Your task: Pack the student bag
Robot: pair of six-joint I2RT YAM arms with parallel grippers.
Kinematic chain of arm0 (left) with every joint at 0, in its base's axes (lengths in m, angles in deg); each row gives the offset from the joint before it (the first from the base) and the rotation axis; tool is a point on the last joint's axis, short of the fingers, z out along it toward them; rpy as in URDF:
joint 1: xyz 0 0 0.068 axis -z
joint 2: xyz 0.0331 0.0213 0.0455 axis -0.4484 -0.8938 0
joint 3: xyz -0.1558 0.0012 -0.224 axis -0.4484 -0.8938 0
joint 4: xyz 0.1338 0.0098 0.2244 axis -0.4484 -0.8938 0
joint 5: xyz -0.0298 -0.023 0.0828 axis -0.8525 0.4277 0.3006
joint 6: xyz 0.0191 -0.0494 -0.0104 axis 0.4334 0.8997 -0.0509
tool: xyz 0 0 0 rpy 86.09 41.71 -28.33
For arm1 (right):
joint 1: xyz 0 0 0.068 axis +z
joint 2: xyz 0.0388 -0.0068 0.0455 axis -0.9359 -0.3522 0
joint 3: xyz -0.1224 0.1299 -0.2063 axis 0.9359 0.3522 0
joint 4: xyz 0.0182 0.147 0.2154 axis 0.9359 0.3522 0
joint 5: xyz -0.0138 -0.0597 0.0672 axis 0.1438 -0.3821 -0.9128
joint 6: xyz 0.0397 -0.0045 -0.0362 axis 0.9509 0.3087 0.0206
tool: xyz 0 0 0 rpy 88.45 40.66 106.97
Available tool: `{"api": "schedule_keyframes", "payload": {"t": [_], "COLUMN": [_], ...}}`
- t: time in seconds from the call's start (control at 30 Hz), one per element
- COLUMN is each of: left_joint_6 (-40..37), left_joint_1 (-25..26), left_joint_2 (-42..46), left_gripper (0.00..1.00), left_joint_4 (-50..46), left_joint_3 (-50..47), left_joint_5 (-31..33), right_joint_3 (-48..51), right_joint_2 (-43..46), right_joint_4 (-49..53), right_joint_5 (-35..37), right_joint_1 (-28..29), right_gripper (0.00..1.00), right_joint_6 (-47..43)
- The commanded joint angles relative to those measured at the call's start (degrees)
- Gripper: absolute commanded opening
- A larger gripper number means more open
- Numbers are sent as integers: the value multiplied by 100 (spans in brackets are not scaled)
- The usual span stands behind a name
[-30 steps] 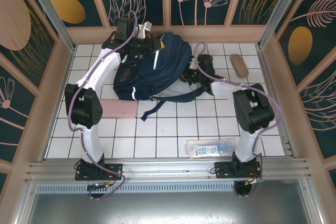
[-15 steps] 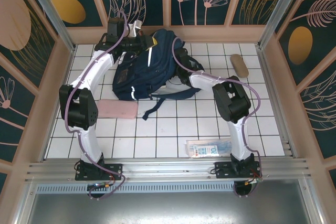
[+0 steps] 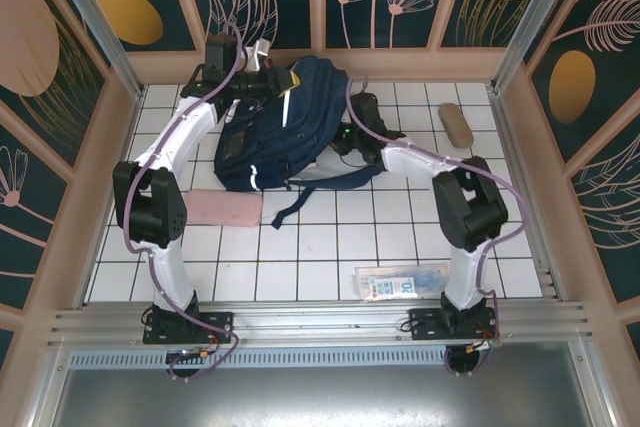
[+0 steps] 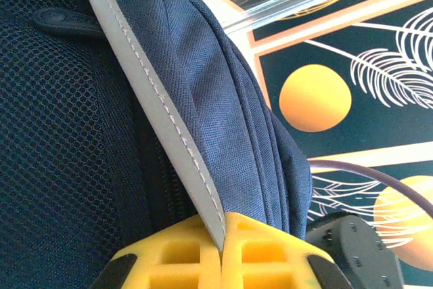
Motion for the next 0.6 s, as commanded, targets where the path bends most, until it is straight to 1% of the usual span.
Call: {"api": "schedule_keyframes", "payload": {"t": [0.0, 0.07, 0.17, 0.23, 0.3, 0.33, 0.4, 0.43, 0.47, 0.57], "left_joint_6": [-52, -47, -12, -157, -334, -374, -386, -386, -395, -448], "left_joint_1": [-51, -48, 52, 218, 449, 564, 782, 878, 966, 1105], "left_joint_2": [456, 454, 389, 233, 111, 65, 9, -15, -24, 57], "left_gripper": [0, 0, 0, 0, 3, 6, 12, 19, 27, 37], "left_joint_4": [714, 732, 829, 643, 486, 480, 561, 618, 628, 632], "left_joint_3": [57, -106, -464, -528, -614, -701, -922, -1067, -1175, -1522], "left_joint_5": [-75, 39, 213, 336, 497, 556, 652, 700, 773, 936], "right_joint_3": [304, 474, 891, 1366, 1827, 2038, 2339, 2433, 2473, 2574], "right_joint_2": [707, 1014, 1585, 2047, 2496, 2711, 3017, 3119, 3191, 3356], "right_joint_4": [439, 851, 1425, 1417, 1396, 1373, 1324, 1384, 1488, 1851], "right_joint_5": [640, 1095, 2171, 2597, 2951, 3043, 3002, 2949, 2880, 2858], "right_joint_1": [-86, -109, -154, -221, -292, -343, -453, -508, -550, -596], "right_gripper": [79, 76, 74, 73, 72, 72, 72, 72, 72, 72], "right_joint_6": [-384, -417, -220, -100, 11, 27, -16, -56, -95, -204]}}
